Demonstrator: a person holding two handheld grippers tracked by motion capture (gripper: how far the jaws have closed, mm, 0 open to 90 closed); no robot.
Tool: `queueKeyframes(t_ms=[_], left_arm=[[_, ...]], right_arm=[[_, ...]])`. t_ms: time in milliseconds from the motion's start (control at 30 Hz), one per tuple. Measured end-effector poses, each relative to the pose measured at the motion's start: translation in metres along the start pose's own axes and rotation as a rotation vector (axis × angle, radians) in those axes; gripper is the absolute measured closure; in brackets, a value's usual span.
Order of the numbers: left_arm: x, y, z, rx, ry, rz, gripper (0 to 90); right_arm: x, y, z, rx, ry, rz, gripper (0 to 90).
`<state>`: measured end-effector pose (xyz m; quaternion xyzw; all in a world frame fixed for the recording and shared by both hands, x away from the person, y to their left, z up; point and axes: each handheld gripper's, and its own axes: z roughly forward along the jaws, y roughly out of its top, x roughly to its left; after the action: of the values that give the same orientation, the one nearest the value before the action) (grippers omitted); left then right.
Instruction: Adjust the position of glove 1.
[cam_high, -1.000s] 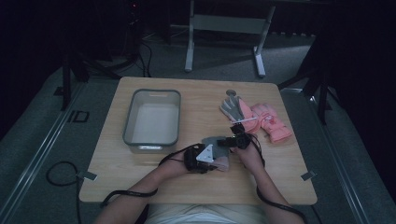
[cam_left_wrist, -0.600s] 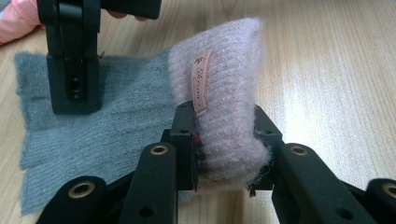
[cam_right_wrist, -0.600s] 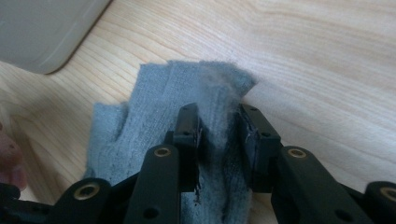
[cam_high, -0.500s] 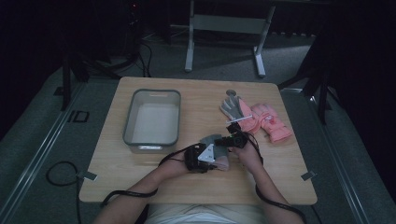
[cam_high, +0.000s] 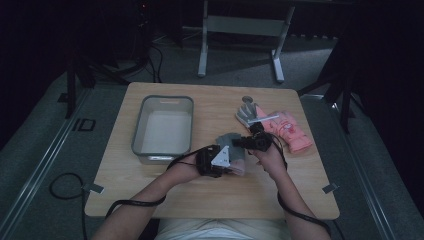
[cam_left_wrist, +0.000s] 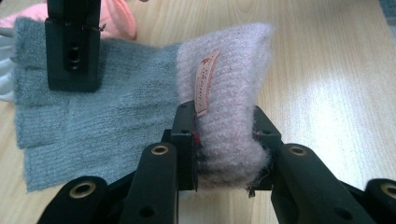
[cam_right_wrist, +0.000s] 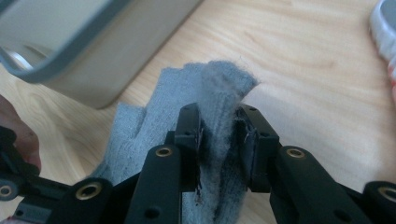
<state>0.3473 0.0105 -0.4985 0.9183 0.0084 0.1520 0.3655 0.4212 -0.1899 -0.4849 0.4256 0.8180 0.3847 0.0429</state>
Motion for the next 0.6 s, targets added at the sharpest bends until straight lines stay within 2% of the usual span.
queueKeyframes(t_ms=[600], left_arm=[[0.028, 0.015, -0.041, 0.05, -0.01, 0.032, 69.7]], right_arm=[[0.016, 0.037, -0.01, -0.05, 0.02, -0.039, 71.3]])
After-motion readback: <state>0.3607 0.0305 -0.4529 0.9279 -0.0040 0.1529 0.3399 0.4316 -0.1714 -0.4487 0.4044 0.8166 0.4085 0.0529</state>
